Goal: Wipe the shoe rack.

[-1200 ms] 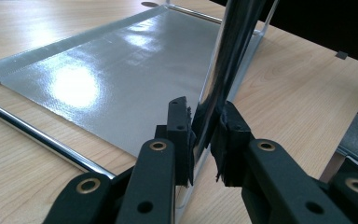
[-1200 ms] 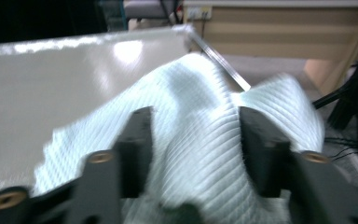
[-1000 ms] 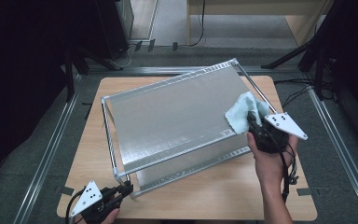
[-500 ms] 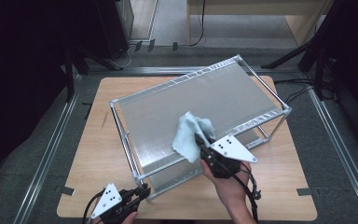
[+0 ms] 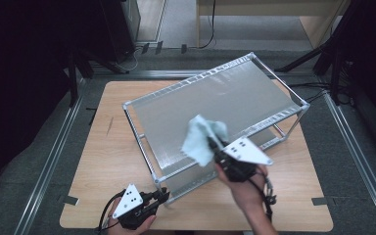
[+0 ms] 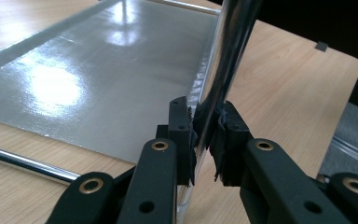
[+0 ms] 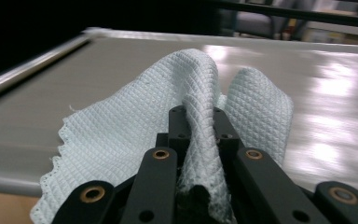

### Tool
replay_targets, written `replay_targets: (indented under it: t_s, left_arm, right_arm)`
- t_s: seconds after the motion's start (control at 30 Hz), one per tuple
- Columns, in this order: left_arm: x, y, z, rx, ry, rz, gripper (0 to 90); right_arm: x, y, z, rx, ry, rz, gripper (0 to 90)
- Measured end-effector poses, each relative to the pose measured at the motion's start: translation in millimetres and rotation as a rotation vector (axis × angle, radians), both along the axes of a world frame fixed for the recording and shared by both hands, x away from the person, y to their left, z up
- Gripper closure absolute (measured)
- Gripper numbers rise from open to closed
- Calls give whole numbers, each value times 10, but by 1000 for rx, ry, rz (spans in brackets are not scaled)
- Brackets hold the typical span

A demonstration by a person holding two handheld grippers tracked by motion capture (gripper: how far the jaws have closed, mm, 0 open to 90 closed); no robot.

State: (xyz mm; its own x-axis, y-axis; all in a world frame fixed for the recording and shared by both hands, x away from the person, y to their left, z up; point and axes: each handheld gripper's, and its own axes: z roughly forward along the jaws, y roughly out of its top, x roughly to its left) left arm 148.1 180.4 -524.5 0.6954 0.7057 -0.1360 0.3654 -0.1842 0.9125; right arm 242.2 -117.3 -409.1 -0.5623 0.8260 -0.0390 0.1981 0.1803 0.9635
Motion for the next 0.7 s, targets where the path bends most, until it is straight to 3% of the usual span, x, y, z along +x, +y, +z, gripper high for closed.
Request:
replay_targets:
  t_s: [0.1,0.2,0.27,0.33,0.43,0.57,0.67,0.7]
  left_arm:
    - [-21,55,2,5,-3,-9,795]
    - [-49,125,-23,-20,-2,0,791]
    - [-66,134,-23,-14,-7,4,791]
    - [-69,123,-31,-25,-6,-4,790]
    - [-65,76,-33,-32,-1,-21,787]
    - [-77,11,-34,-33,-1,-38,787]
    - [-86,-29,-38,-37,-2,-39,787]
    - [-88,-41,-39,-42,2,-41,786]
  right_arm:
    - [193,-340,18,15,8,-107,829]
    - [340,-769,18,80,24,-234,829]
    - [351,-887,26,100,25,-264,829]
    - [333,-904,36,119,35,-250,829]
    - [261,-690,38,98,50,-179,828]
    - [99,-204,15,36,43,-73,827]
    - [-141,260,-17,-3,22,17,820]
    - [-182,325,-21,-13,14,30,819]
